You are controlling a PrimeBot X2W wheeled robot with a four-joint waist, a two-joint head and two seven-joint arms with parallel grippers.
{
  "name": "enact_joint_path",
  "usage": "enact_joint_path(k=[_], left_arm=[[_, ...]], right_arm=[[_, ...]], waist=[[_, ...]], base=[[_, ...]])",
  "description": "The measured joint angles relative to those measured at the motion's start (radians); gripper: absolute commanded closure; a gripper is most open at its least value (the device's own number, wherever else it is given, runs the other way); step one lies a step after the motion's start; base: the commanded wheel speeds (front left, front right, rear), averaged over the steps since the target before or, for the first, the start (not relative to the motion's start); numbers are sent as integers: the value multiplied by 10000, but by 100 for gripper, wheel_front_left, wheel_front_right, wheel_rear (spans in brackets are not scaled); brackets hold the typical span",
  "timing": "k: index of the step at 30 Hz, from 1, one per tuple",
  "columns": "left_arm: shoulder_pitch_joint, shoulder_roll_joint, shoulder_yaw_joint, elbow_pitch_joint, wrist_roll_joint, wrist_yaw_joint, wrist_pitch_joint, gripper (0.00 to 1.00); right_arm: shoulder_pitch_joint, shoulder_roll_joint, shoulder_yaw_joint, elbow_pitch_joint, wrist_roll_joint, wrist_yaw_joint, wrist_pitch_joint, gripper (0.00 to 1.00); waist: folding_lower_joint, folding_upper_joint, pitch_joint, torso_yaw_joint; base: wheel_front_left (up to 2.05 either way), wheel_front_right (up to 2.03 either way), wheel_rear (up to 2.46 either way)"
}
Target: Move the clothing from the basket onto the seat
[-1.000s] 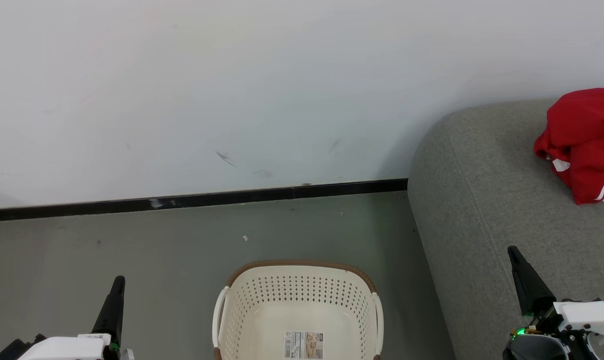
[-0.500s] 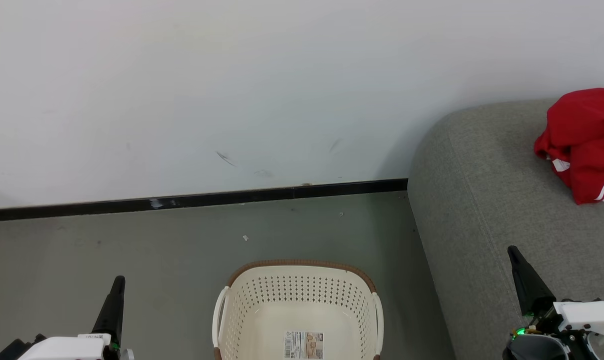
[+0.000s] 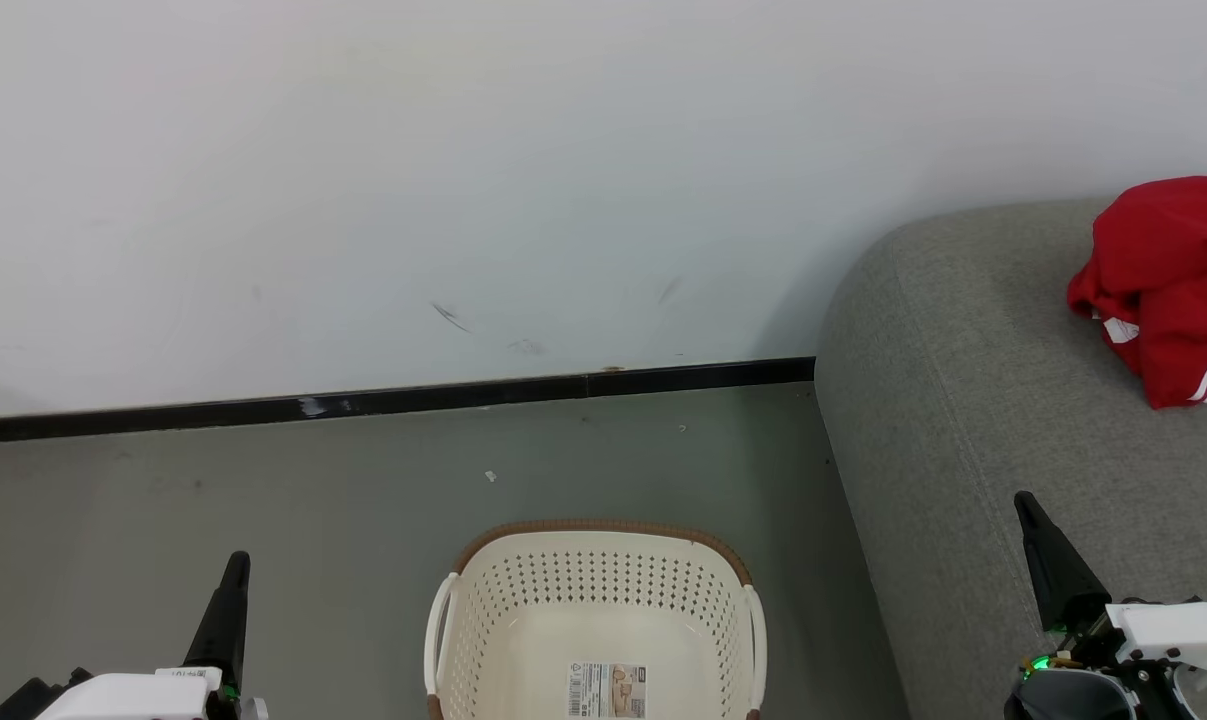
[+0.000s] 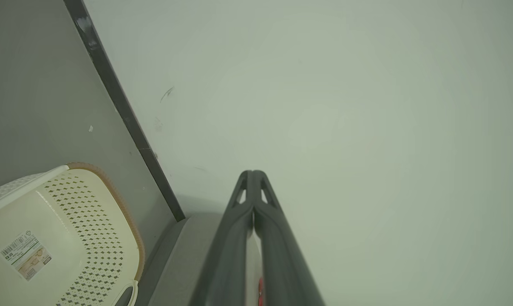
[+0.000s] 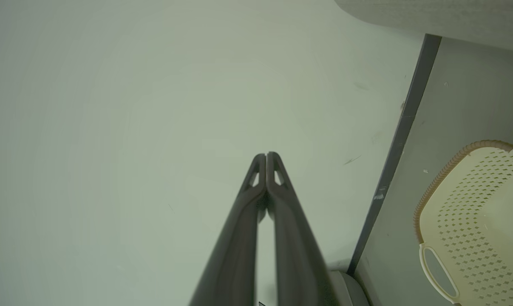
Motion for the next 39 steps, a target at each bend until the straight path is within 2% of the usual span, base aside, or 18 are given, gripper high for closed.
enact_joint_path(k=[39], left_arm=[[0, 0, 0, -2, 0, 0, 0, 100]], right_arm=[[0, 0, 0, 0, 0, 2, 0, 100]], waist=[[0, 0, 0, 0]], base=[[0, 0, 0]])
